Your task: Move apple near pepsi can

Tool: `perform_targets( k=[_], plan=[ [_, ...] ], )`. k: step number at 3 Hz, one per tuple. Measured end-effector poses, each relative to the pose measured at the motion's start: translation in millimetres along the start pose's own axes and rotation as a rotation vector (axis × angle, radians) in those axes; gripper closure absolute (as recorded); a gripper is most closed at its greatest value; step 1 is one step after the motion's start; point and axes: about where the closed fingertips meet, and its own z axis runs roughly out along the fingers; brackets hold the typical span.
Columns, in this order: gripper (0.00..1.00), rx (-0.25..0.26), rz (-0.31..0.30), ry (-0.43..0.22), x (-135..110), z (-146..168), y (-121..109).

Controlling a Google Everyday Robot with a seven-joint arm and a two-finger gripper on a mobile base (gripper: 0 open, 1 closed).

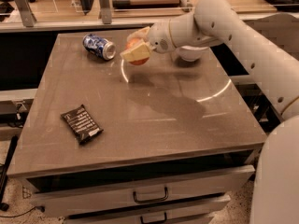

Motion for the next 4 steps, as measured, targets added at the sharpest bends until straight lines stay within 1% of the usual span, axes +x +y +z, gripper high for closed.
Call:
perform_targets(
  k=[1, 2, 3, 4],
  plan=[
    [1.00, 0.012, -0.013, -0.072, -29.3, 28.9, -24.2],
    [1.00, 0.014, -0.007, -0.100, -37.9, 47.6, -29.8],
    [1.00, 0.019, 0.019, -0.097, -30.0, 60.0, -28.4],
    [0.82, 0.007, 0.051, -0.083, -15.9, 71.1, -23.1]
  ],
)
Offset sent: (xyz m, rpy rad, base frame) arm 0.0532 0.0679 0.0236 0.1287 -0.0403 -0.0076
